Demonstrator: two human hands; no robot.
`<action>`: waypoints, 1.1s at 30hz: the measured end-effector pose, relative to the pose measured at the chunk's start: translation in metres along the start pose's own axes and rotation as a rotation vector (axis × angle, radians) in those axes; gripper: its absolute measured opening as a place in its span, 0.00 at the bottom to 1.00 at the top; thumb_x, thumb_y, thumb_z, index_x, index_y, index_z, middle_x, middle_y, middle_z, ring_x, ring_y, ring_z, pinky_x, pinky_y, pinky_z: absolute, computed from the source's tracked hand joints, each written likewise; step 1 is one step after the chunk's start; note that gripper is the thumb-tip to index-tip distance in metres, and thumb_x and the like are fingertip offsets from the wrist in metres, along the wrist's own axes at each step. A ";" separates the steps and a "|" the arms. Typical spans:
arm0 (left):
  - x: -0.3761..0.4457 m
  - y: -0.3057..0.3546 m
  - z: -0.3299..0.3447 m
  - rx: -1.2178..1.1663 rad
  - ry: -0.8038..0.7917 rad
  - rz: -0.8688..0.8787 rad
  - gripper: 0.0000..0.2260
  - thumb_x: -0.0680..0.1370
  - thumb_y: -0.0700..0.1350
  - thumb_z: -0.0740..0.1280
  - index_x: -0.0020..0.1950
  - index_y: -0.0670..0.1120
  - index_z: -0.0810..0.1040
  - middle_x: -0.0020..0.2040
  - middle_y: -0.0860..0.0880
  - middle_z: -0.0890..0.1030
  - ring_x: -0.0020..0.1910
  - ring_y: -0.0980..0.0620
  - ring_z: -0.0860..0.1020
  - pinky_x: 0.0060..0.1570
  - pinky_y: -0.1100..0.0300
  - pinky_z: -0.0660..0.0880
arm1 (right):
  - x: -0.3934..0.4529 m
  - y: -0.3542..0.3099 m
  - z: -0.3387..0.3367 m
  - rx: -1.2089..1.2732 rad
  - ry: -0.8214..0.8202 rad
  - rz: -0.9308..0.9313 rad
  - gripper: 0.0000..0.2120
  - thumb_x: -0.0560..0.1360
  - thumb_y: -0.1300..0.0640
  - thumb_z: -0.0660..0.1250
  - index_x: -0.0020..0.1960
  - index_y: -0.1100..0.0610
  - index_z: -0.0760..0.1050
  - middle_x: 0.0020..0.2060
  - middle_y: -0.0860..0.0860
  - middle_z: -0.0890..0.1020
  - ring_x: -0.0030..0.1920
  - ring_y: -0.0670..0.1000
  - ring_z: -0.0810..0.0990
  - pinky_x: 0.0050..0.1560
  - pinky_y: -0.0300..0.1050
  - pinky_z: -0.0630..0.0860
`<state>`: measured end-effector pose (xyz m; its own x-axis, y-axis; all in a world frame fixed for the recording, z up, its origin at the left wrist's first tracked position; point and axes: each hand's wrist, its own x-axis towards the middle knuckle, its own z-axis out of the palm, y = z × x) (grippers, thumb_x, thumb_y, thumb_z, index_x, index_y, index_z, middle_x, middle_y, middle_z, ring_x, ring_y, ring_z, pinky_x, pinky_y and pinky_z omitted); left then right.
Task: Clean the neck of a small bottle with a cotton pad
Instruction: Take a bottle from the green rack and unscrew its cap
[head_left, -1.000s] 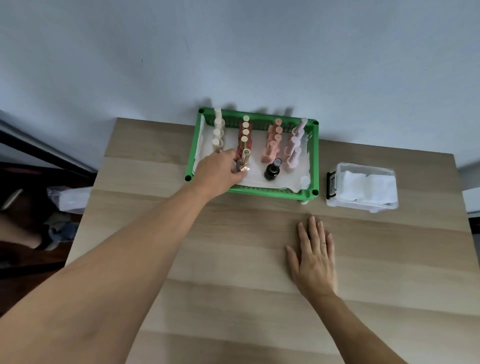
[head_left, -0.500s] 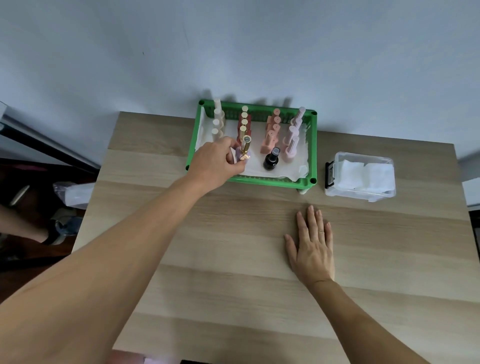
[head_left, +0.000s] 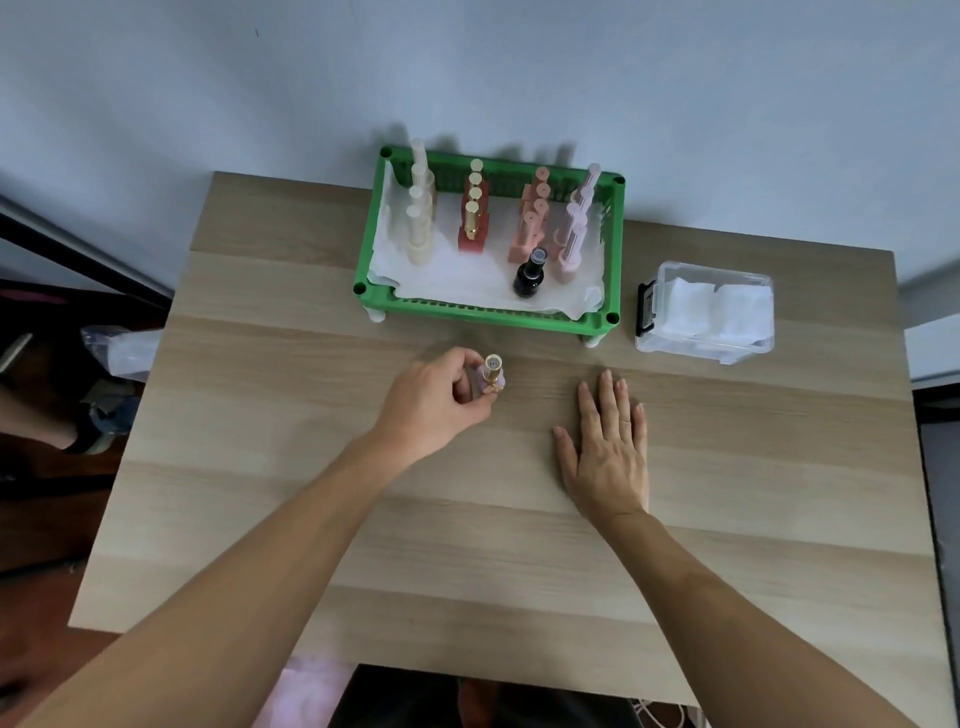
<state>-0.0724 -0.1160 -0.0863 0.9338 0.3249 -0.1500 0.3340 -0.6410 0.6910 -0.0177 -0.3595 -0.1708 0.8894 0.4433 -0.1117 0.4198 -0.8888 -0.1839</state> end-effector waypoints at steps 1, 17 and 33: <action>-0.003 -0.001 0.006 0.004 -0.001 -0.001 0.13 0.72 0.49 0.77 0.54 0.52 0.80 0.29 0.55 0.77 0.29 0.57 0.74 0.33 0.61 0.69 | 0.000 0.000 0.000 0.008 -0.007 -0.001 0.33 0.82 0.40 0.51 0.81 0.55 0.56 0.83 0.56 0.53 0.83 0.55 0.48 0.81 0.59 0.49; -0.014 -0.005 0.041 0.001 -0.059 -0.004 0.14 0.71 0.46 0.77 0.55 0.48 0.82 0.34 0.52 0.83 0.36 0.50 0.82 0.39 0.54 0.78 | 0.001 0.002 -0.010 0.080 -0.070 -0.013 0.34 0.81 0.39 0.50 0.81 0.55 0.56 0.83 0.56 0.50 0.83 0.55 0.45 0.82 0.57 0.45; -0.015 -0.025 0.023 0.042 -0.104 -0.002 0.15 0.72 0.47 0.78 0.58 0.48 0.82 0.39 0.53 0.82 0.40 0.48 0.81 0.42 0.54 0.77 | 0.004 -0.008 -0.050 0.308 -0.139 -0.027 0.19 0.78 0.56 0.69 0.68 0.60 0.74 0.76 0.59 0.67 0.76 0.62 0.65 0.75 0.57 0.64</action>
<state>-0.0922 -0.1210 -0.1177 0.9406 0.2536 -0.2259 0.3392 -0.6696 0.6607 -0.0083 -0.3565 -0.1206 0.8367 0.4965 -0.2310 0.3497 -0.8091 -0.4723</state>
